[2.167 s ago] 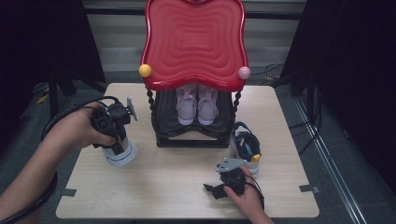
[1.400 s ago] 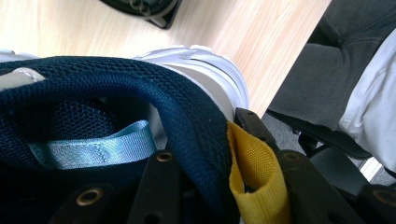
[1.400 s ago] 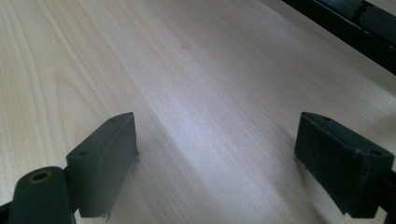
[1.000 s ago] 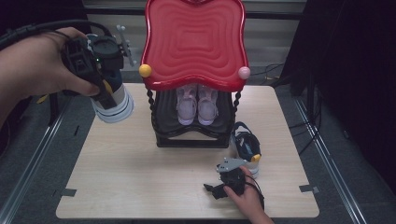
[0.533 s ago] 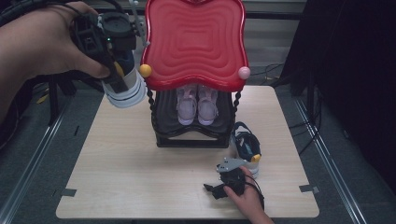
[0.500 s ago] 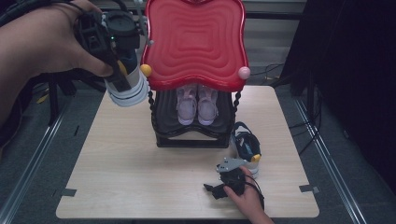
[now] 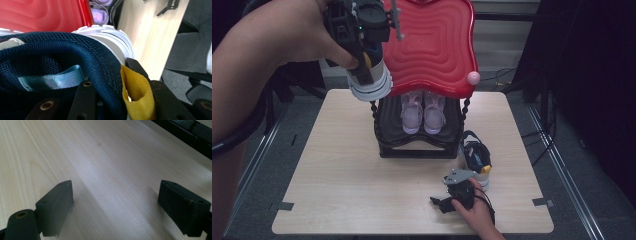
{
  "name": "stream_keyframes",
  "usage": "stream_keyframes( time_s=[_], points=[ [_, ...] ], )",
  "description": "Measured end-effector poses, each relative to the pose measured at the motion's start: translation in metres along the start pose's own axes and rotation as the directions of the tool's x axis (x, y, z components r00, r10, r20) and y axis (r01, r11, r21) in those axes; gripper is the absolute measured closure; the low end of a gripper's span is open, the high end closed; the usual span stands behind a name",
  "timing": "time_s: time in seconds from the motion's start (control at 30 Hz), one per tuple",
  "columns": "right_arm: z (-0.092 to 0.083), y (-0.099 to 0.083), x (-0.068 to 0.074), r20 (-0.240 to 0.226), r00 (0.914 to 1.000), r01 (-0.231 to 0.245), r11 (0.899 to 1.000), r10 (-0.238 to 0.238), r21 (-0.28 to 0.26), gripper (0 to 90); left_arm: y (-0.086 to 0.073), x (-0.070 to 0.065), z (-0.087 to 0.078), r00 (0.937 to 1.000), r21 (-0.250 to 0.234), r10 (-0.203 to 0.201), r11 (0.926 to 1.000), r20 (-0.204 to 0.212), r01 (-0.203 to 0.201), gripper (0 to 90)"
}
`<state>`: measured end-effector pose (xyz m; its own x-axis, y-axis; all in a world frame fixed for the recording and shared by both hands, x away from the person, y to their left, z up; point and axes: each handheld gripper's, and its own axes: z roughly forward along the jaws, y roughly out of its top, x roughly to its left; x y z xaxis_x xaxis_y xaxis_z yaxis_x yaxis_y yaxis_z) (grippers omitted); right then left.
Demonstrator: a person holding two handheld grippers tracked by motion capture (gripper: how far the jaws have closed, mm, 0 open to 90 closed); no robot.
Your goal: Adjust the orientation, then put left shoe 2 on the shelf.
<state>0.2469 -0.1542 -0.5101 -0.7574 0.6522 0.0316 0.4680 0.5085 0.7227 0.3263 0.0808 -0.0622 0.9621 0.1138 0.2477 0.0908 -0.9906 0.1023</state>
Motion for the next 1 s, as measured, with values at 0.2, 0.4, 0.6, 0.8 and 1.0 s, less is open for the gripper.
stream_keyframes(
  time_s=[0.2, 0.4, 0.6, 0.8, 1.0],
  points=[
    [0.0, 0.0, 0.0, -0.001, 1.0, -0.001, 1.0, 0.001, 0.001, 12.7, 0.009, 0.005, -0.002, 0.9991, -0.005, 0.02, 0.9998, -0.037, -0.021, 71.7],
    [0.0, 0.0, 0.0, 0.0, 1.0, 0.0, 1.0, 0.0, 0.0, 12.7, 0.024, 0.011, 0.002, 0.997, -0.005, 0.053, 0.9986, -0.056, -0.053, 71.7],
    [0.0, 0.0, 0.0, 0.0, 1.0, 0.0, 1.0, 0.0, 0.0, 12.7, 0.039, 0.012, 0.007, 0.9953, -0.031, 0.068, 0.997, -0.069, -0.07, 71.6],
    [0.0, 0.0, 0.0, 0.0, 1.0, 0.0, 1.0, 0.0, 0.0, 12.7, 0.05, 0.018, 0.012, 0.9923, -0.015, 0.103, 0.9944, -0.069, -0.104, 71.1],
    [0.0, 0.0, 0.0, -0.001, 1.0, 0.001, 1.0, -0.001, 0.0, 12.7, 0.055, 0.024, 0.022, 0.9921, -0.011, 0.096, 0.9952, -0.081, -0.097, 70.8]
  ],
)
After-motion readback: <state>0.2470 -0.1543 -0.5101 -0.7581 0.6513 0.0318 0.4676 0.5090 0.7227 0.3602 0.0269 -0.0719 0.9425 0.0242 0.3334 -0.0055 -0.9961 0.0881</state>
